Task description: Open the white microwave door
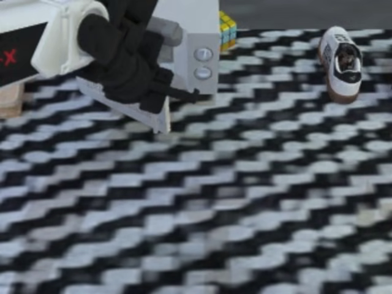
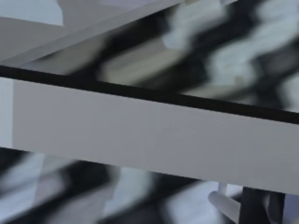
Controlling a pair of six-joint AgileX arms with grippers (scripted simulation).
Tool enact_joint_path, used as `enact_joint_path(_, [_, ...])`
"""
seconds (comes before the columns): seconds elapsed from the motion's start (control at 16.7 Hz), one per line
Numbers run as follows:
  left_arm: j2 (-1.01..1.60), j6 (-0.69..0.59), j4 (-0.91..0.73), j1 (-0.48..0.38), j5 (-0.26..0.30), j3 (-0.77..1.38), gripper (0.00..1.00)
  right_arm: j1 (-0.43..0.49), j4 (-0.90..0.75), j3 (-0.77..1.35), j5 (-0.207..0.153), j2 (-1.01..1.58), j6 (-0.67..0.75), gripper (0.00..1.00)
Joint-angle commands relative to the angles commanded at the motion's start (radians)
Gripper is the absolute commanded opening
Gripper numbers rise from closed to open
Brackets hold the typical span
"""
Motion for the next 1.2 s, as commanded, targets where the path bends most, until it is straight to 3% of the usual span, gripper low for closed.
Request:
enact_joint_path(0.36, [-0.006,0.011,0.004,0.000,0.014,-0.008,0.00,0.000,0.000,0.000,0.000,0.000,0.000,1.00])
enact_joint_path(0.78, [-0.072,0.144,0.014,0.047,0.084,-0.088,0.00,0.000,0.000,0.000,0.000,0.000,0.000,1.00])
enact_joint_path(1.2, [-0.073,0.145,0.014,0.047,0.085,-0.088,0.00,0.000,0.000,0.000,0.000,0.000,0.000,1.00])
